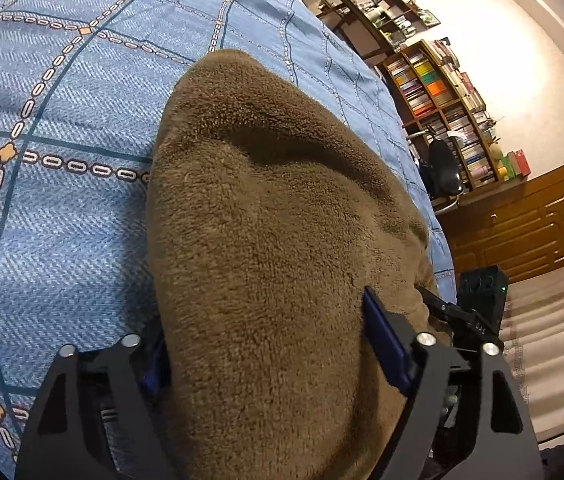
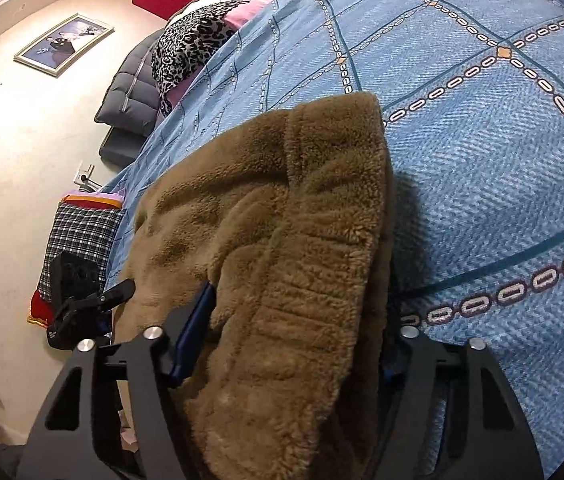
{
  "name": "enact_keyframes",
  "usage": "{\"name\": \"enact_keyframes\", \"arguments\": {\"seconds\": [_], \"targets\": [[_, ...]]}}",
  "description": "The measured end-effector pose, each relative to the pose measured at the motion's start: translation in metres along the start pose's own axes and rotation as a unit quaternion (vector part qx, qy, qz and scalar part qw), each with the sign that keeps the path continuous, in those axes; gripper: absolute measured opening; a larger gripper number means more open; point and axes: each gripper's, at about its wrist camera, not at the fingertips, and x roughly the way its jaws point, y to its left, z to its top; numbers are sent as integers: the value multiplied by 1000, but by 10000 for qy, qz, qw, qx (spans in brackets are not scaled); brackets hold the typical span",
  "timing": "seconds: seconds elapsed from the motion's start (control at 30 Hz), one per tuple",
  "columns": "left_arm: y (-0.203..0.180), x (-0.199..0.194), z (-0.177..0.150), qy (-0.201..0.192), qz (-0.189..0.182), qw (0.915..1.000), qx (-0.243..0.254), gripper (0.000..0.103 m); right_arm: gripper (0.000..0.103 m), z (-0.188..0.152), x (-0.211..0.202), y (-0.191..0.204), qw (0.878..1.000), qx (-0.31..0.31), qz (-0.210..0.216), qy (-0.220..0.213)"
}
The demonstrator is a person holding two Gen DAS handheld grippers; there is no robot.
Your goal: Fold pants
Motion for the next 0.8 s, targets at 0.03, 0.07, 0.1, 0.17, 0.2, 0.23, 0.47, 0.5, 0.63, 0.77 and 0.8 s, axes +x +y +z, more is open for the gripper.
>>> {"name": "enact_keyframes", "arguments": {"seconds": [0.03,0.07,0.1,0.17,0.2,0.23,0.47,0.5,0.63,0.77,0.8], "targets": [[-2,-2,-1,-18,19,10000,60,73,61,0,-1,2,10000,-48,-26,-10],[-2,-3,0,-29,40,9999,109,70,59,0,-3,5,9999,-94,-56,-24],[-3,-5,-1,-41,50,9999,144,69,57,0,-4,7,9998,-147,-81,-47],[-5,-8,0,-69,29,9998,157,63,53,0,-8,12,9995,-266,-130,-99],[-6,-9,1,-80,13,9999,148,61,52,1,-10,15,9994,-309,-139,-122],[-8,-9,4,-89,5,9999,137,58,51,1,-12,19,9991,-368,-145,-154],[-17,-18,10,-220,5,9996,167,52,48,7,-25,40,9965,-724,-187,-373],[-19,-20,12,-252,-1,9995,181,51,48,9,-27,42,9963,-739,-170,-406],[-32,-22,22,-412,76,9986,333,51,47,20,-30,48,9951,-819,-131,-538],[-44,-19,46,-503,141,9975,477,51,47,43,-30,53,9932,-936,-146,-678],[-47,-18,55,-532,160,9972,509,51,47,52,-30,54,9926,-959,-144,-729]]}}
